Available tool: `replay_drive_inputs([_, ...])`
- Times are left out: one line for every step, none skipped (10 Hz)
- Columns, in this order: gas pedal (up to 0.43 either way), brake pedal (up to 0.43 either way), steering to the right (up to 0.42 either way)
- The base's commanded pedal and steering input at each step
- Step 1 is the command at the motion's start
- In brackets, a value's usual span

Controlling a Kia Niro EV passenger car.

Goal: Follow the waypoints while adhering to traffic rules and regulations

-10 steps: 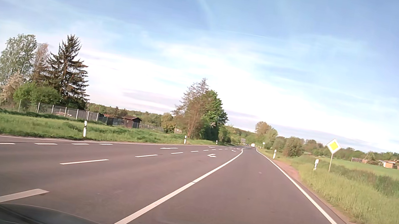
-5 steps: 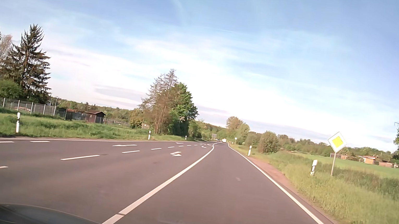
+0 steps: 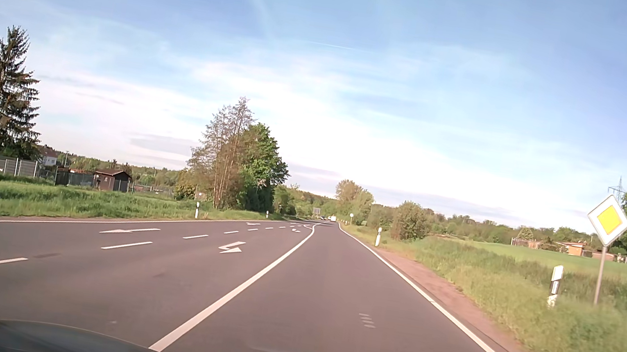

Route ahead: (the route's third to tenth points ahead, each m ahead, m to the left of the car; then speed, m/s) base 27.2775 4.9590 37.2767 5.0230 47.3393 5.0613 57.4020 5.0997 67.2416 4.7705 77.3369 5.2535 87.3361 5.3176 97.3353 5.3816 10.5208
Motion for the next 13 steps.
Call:
replay_drive_inputs([0.339, 0.000, 0.000])
replay_drive_inputs([0.350, 0.000, -0.001])
replay_drive_inputs([0.370, 0.000, -0.001])
replay_drive_inputs([0.390, 0.000, -0.001])
replay_drive_inputs([0.409, 0.000, -0.002])
replay_drive_inputs([0.421, 0.000, -0.003])
replay_drive_inputs([0.429, 0.000, -0.004])
replay_drive_inputs([0.441, 0.000, -0.004])
replay_drive_inputs([0.441, 0.000, -0.005])
replay_drive_inputs([0.441, 0.000, -0.005])
replay_drive_inputs([0.441, 0.000, -0.006])
replay_drive_inputs([0.441, 0.000, -0.005])
replay_drive_inputs([0.441, 0.000, -0.005])
